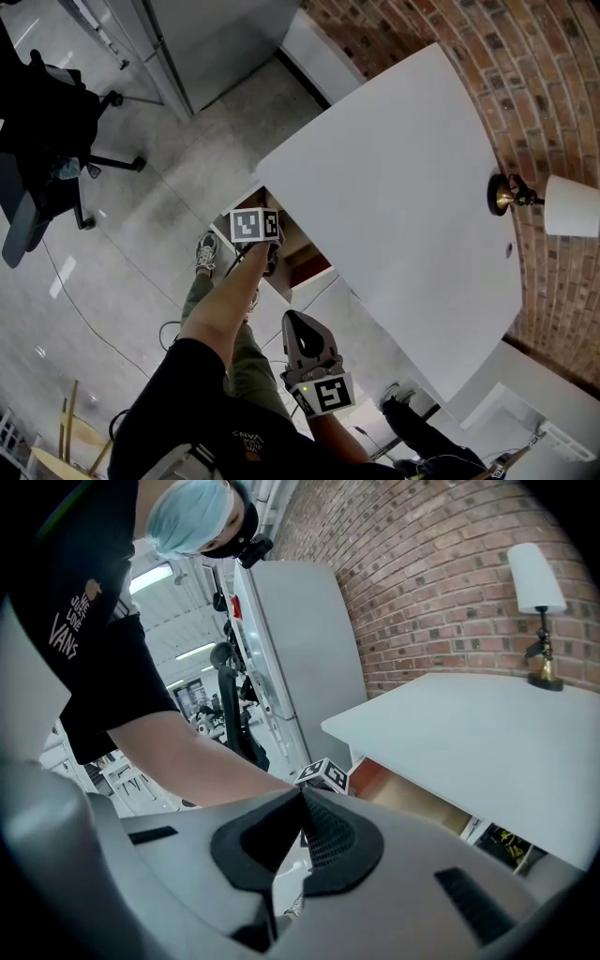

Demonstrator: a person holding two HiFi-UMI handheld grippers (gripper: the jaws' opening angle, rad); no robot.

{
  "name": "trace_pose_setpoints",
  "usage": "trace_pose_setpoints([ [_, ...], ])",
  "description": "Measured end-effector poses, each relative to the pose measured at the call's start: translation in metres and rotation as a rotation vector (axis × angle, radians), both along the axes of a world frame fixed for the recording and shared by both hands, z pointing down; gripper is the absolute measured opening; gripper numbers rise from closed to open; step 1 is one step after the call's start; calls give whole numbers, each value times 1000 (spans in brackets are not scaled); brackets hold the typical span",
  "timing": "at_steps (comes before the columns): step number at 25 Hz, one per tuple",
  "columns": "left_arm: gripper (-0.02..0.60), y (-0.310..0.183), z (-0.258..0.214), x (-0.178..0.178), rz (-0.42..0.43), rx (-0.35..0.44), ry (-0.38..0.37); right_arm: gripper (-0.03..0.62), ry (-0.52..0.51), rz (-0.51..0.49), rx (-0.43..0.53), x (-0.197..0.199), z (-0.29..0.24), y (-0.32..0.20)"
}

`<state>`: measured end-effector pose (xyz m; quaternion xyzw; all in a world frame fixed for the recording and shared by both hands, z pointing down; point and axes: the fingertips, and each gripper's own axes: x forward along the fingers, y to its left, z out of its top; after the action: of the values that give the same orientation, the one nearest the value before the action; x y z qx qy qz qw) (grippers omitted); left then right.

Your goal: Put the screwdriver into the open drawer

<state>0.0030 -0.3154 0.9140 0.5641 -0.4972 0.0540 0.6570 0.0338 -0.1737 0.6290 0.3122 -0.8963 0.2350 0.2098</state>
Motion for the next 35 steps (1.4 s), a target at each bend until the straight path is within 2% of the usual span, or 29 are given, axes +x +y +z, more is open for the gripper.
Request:
trace_pose_setpoints([
  [10, 115, 3, -21, -2, 53, 95, -58, -5, -8, -3, 16, -2, -6, 3],
  [13, 101, 5, -30, -5, 64, 124, -77, -5, -15, -4, 29, -1, -10, 2],
  [17, 43, 11, -46, -10, 79, 161, -103, -5, -23, -3, 46, 1, -17, 3],
  [22, 9, 20, -76, -17, 102, 226, -143, -5, -33, -16, 64, 7, -28, 8],
  [30, 8, 36, -126, -25, 137, 343, -223, -5, -52, -9, 105, 21, -51, 11],
  [35, 8, 49, -163, -27, 133, 416, -239, -5, -42, -35, 147, 28, -65, 22],
])
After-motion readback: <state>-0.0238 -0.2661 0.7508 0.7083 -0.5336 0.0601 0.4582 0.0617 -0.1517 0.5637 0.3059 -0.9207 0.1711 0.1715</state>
